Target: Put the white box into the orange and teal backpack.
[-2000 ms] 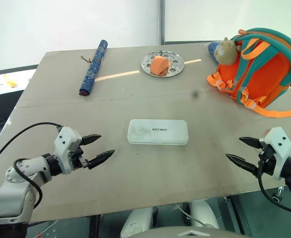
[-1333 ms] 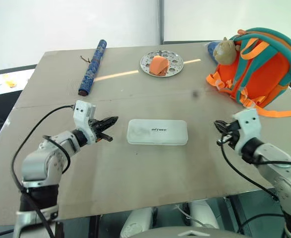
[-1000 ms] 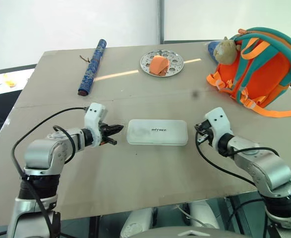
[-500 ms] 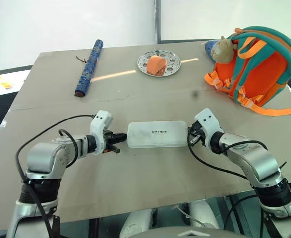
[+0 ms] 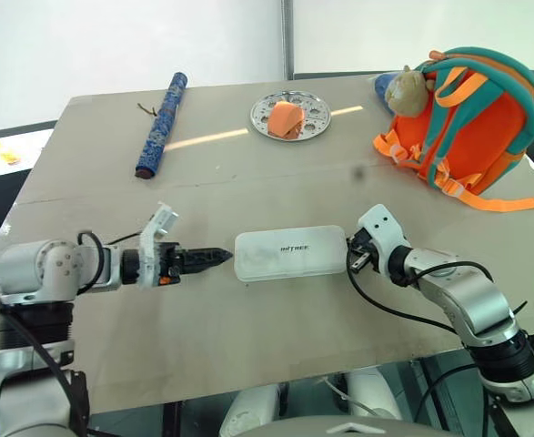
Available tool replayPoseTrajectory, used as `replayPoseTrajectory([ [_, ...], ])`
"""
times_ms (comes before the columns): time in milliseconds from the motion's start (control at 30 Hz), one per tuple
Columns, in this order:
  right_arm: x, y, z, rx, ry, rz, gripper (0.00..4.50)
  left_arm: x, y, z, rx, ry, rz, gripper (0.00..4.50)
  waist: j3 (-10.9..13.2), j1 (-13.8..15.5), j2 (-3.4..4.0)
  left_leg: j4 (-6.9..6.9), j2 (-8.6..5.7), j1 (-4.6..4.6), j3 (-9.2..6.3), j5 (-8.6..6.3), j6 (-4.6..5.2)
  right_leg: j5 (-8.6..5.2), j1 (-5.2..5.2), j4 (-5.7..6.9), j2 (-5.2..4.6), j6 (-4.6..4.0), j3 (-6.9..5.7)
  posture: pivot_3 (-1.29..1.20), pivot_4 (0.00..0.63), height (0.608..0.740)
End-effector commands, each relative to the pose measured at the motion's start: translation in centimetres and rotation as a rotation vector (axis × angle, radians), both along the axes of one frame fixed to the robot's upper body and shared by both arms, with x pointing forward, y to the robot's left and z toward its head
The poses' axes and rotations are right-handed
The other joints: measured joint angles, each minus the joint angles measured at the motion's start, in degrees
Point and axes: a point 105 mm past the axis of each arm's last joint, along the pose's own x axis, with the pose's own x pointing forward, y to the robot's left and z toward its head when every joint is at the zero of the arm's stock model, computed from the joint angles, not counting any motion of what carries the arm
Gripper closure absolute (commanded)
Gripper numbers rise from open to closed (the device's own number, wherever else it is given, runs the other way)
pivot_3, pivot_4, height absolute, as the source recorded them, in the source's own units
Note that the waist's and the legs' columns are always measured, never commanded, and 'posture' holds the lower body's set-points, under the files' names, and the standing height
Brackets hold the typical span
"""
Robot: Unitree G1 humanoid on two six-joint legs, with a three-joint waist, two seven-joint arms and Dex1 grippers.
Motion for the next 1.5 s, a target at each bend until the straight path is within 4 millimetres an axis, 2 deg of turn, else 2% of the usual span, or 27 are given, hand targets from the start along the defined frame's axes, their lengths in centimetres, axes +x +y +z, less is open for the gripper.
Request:
replayPoseTrajectory([
  [33,-0.2,0.8,1.0,0.016,-0.040,0.041,4.50,-0.5,-1.4,-0.4,-0.025,0.021,-0.036,0.05,0.0,0.1,0.00,0.01,0.00,0.00,0.00,0.00,0.00,0.00,0.00,0.01,0.00,0.00,0.00,0.00,0.150,0.733],
  [167,-1.2,2.2,0.6,0.035,-0.002,0.120,4.50,-0.6,-2.9,-1.6,-0.062,0.049,-0.044,0.05,0.0,0.2,0.01,0.03,0.00,0.03,0.00,0.01,-0.01,0.00,0.02,0.05,-0.01,0.00,0.01,0.00,0.150,0.733],
  [300,-1.9,4.7,0.4,0.076,0.035,0.223,4.50,-0.4,-4.3,-1.8,-0.134,0.061,-0.050,0.05,-0.1,0.2,0.04,0.05,-0.01,0.03,0.00,0.01,-0.01,0.00,0.05,0.05,-0.04,0.00,0.01,0.00,0.150,0.733],
  [367,-1.7,5.3,0.4,0.087,0.035,0.231,4.50,-0.4,-4.8,-1.9,-0.153,0.061,-0.055,0.05,-0.1,0.3,0.03,0.06,-0.02,0.06,0.00,0.01,-0.01,0.00,0.11,0.04,-0.05,0.00,0.01,0.00,0.150,0.733],
  [533,-0.6,3.3,0.8,0.097,-0.010,0.134,4.50,-0.4,-4.9,-1.8,-0.184,0.054,-0.039,1.44,-0.1,0.3,0.00,0.07,-0.04,0.07,-0.03,0.01,-0.01,0.00,0.13,0.03,-0.06,0.00,0.00,0.00,0.150,0.733],
  [600,0.1,1.3,1.5,0.112,-0.049,0.047,4.50,-0.3,-5.1,-1.6,-0.201,0.038,-0.037,1.82,-0.1,0.3,0.01,0.05,-0.04,0.01,-0.08,0.00,-0.01,0.00,0.08,0.00,-0.05,0.00,-0.06,0.00,0.150,0.733],
  [700,-0.1,-1.9,3.1,0.152,-0.100,-0.046,3.79,0.1,-5.3,-0.9,-0.239,-0.008,-0.021,1.88,-0.1,0.7,0.07,0.04,-0.06,-0.02,-0.10,0.00,-0.01,0.00,0.08,-0.02,-0.08,0.00,-0.08,0.00,0.150,0.733],
  [800,-1.0,-4.2,4.6,0.166,-0.137,-0.098,2.35,0.5,-5.4,-0.2,-0.264,-0.054,-0.005,1.88,-0.1,0.7,0.05,0.06,-0.06,-0.04,-0.09,0.00,-0.01,0.00,0.07,-0.03,-0.08,0.00,-0.07,0.00,0.150,0.733],
  [833,-1.1,-5.1,5.5,0.175,-0.163,-0.132,2.10,0.7,-5.4,0.1,-0.281,-0.073,0.000,1.88,0.0,0.6,0.08,0.06,-0.06,-0.04,-0.09,0.00,-0.01,0.00,0.07,-0.02,-0.07,0.00,-0.07,0.00,0.150,0.733],
  [867,-1.3,-6.4,6.6,0.182,-0.192,-0.174,1.66,0.9,-5.5,0.5,-0.293,-0.098,0.003,1.88,0.0,0.6,0.11,0.05,-0.02,-0.02,-0.10,0.01,-0.03,0.00,0.06,0.01,-0.04,0.00,-0.09,0.00,0.150,0.733],
  [900,-1.5,-7.2,7.3,0.185,-0.212,-0.202,1.02,1.0,-5.6,0.8,-0.300,-0.115,0.004,1.88,0.0,0.5,0.11,0.06,0.02,-0.02,-0.10,0.01,-0.04,0.00,0.06,0.03,-0.03,0.00,-0.09,0.00,0.150,0.733],
  [933,-1.3,-8.9,8.5,0.178,-0.251,-0.281,0.91,1.2,-5.8,1.2,-0.309,-0.140,0.008,1.88,0.0,0.4,0.10,0.05,0.02,-0.02,-0.10,0.01,-0.04,0.00,0.06,0.03,-0.04,0.00,-0.09,0.00,0.150,0.733],
  [1033,-0.7,-13.1,11.4,0.195,-0.329,-0.478,0.04,1.9,-6.4,2.4,-0.339,-0.222,0.022,1.88,0.0,0.5,0.12,0.08,-0.02,-0.03,-0.07,0.01,-0.04,0.00,0.08,0.01,-0.07,0.00,-0.05,0.00,0.150,0.733],
  [1067,0.3,-14.3,12.6,0.228,-0.353,-0.538,0.00,2.3,-6.8,3.1,-0.353,-0.262,0.022,1.88,0.0,0.5,0.11,0.09,-0.04,-0.04,-0.04,0.01,-0.03,0.01,0.08,-0.01,-0.08,0.00,-0.02,0.00,0.150,0.733],
  [1133,2.0,-15.4,14.0,0.283,-0.371,-0.601,0.00,2.8,-7.5,3.9,-0.369,-0.311,0.025,1.88,0.0,0.4,0.08,0.09,-0.04,-0.03,0.01,0.01,-0.03,0.01,0.09,-0.01,-0.08,0.00,0.02,0.00,0.150,0.733],
  [1233,4.9,-15.7,15.4,0.351,-0.382,-0.623,0.00,3.2,-7.9,4.7,-0.376,-0.356,0.032,1.88,0.0,0.2,0.08,0.07,0.02,-0.01,0.04,0.01,-0.03,0.01,0.08,-0.01,-0.05,-0.02,0.03,0.00,0.150,0.733],
  [1367,10.2,-16.3,17.3,0.445,-0.401,-0.670,0.00,4.0,-7.7,5.5,-0.364,-0.423,0.079,1.88,0.0,-0.3,0.09,0.02,0.00,-0.02,0.30,0.01,-0.02,0.02,-0.05,-0.02,-0.06,-0.02,0.28,0.00,0.150,0.733],
  [1433,11.7,-16.1,17.8,0.448,-0.413,-0.663,0.00,4.1,-7.5,5.5,-0.357,-0.434,0.098,1.88,0.0,-0.2,0.08,0.00,0.00,-0.04,0.34,0.01,-0.01,0.02,-0.08,-0.06,-0.06,-0.02,0.29,0.00,0.150,0.733],
  [1500,13.0,-15.4,18.6,0.461,-0.431,-0.627,0.55,4.2,-7.1,5.4,-0.343,-0.453,0.130,1.88,0.0,-0.2,0.08,-0.02,0.02,-0.08,0.36,0.01,-0.01,0.02,-0.08,-0.10,-0.05,-0.02,0.22,0.00,0.150,0.733],
])
